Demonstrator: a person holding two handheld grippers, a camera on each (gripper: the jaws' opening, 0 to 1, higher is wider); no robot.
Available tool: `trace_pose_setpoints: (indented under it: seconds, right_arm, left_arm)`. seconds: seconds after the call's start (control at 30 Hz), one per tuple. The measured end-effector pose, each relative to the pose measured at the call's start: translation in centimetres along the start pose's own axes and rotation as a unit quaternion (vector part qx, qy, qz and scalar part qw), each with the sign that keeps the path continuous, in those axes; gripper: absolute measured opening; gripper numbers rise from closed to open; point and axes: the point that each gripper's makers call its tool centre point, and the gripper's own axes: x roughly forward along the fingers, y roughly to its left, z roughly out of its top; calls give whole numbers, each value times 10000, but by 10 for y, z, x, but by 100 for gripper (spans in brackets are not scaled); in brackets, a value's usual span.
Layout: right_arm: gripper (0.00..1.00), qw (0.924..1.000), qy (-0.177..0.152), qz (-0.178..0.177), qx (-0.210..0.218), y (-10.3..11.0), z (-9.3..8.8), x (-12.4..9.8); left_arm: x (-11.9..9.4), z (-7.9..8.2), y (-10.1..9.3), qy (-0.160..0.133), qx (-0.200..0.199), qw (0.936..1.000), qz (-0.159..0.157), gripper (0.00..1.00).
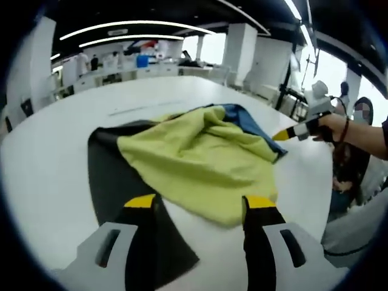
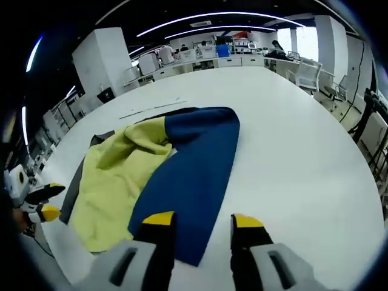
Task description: Fold the garment on the visible template until the final outline fits inside the template.
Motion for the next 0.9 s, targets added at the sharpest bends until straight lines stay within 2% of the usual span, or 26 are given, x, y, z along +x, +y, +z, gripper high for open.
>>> trace_pose_setpoints:
  seconds: [0.17,0.23,0.27,0.3,0.37,0.43,0.47,0.57,0.63,0.9]
  right_arm:
    - [22,9998,-1,-88,-196,-2,-6,3]
    - [18,9994,108,-79,-322,2,-12,2]
    - [16,9987,-58,-100,-504,0,-6,4]
    - [14,9992,95,-117,-378,2,-12,2]
    - [13,9991,43,-134,-410,7,-11,2]
    - [11,9979,36,-271,-583,3,-10,2]
    - [9,9956,69,-334,-867,2,-11,3]
    - [0,9952,67,-307,-926,5,-12,4]
    - [0,9952,50,-302,-928,7,-12,4]
    - [0,9934,28,-304,-1103,6,-12,5]
  left_arm:
    - [3,-11,-5,158,-52,9998,91,43]
    - [3,-22,-2,410,-190,9988,209,35]
    - [4,-24,-3,402,-227,9987,224,34]
    - [4,-24,-6,385,-300,9986,225,33]
    - [5,-25,-13,335,-487,9982,134,33]
    - [7,-27,-17,351,-530,9979,112,33]
    - [9,-29,-19,383,-539,9977,122,32]
    - [11,-33,-20,445,-582,9972,142,28]
    - [13,-39,-22,538,-651,9963,166,22]
    - [17,-41,-29,517,-735,9959,138,16]
